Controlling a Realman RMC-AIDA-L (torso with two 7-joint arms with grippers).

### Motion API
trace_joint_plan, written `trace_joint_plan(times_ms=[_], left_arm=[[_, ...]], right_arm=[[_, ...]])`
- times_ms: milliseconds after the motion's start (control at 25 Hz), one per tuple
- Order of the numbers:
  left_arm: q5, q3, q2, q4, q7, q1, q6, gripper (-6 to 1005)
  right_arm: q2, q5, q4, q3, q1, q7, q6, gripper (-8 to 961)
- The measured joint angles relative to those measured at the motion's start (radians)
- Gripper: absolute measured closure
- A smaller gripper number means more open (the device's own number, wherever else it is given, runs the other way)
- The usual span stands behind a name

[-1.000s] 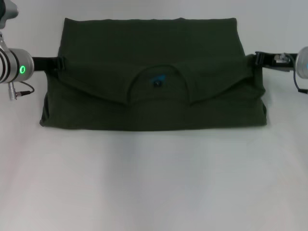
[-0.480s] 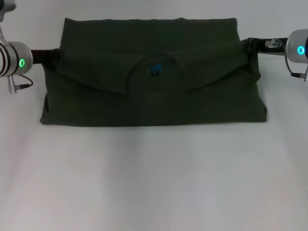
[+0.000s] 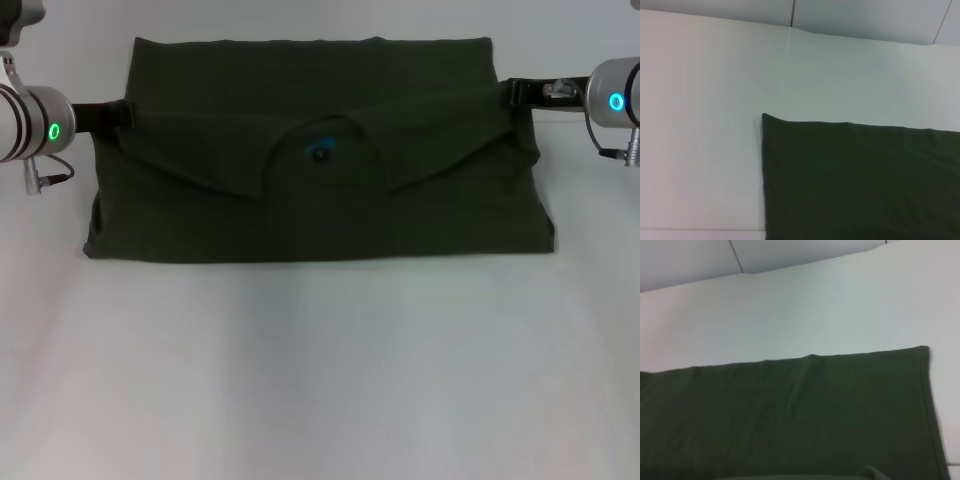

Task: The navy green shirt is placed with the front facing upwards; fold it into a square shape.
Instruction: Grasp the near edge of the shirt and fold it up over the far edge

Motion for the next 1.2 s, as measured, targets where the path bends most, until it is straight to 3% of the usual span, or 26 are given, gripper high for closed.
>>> trace_joint_plan(times_ms=[800,920,1200], left_arm=[[0.001,-0.009,-0.01,0.004,-0.028,0.0,0.002,957],[0.001,-0.01,-0.009,0.002,-0.054,-0.001,0.003,891],[-0.008,-0.013,-0.011,0.021,-0.094,0.012,0.012,737]], right_arm=[[-0.001,-0.019,0.002,-0.055,0.032,0.012,0.008,837],[-0.003,-0.019,0.002,-0.075,0.037,0.012,0.014,826],[-0.01,-0.014,-0.014,-0.061,0.037,0.013,-0.02,662]])
